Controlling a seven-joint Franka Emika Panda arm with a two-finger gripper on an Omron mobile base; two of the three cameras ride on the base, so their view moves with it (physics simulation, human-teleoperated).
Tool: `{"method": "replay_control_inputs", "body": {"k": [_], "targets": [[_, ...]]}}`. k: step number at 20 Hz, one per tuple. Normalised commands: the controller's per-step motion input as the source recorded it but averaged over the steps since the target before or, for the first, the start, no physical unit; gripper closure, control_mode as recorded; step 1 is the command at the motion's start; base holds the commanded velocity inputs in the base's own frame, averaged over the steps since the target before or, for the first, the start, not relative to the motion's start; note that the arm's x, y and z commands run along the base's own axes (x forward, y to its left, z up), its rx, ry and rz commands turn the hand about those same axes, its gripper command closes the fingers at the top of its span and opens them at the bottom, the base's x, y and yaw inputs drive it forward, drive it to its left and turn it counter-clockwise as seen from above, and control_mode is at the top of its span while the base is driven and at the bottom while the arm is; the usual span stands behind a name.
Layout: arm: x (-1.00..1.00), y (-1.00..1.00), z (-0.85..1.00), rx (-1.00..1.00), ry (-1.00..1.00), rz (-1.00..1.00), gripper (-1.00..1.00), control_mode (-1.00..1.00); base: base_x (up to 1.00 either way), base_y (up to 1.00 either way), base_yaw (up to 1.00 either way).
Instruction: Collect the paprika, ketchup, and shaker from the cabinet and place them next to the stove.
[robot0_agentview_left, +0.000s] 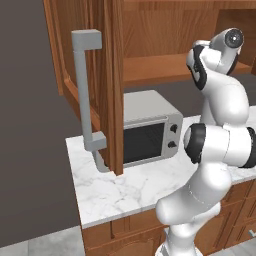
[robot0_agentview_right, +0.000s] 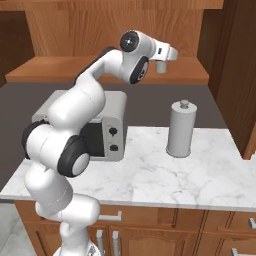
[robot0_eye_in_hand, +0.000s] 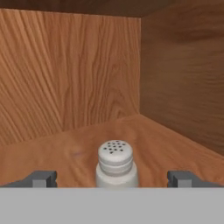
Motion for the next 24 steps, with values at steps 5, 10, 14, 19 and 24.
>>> {"method": "replay_control_inputs", "body": {"k": [5, 10, 14, 19, 24], "targets": [[0.30, -0.16, -0.09, 0.00, 0.00, 0.00, -1.00, -1.00, 0.00, 0.00, 0.00], [0.15, -0.07, -0.14, 0.00, 0.00, 0.00, -1.00, -1.00, 0.00, 0.00, 0.00], [0.14, 0.00, -0.14, 0.00, 0.00, 0.00, -1.00, -1.00, 0.00, 0.00, 0.00], [0.15, 0.00, -0.17, 0.00, 0.00, 0.00, 1.00, -1.00, 0.00, 0.00, 0.00], [0.08, 0.00, -0.02, 0.00, 0.00, 0.00, 1.00, -1.00, 0.00, 0.00, 0.00]]}}
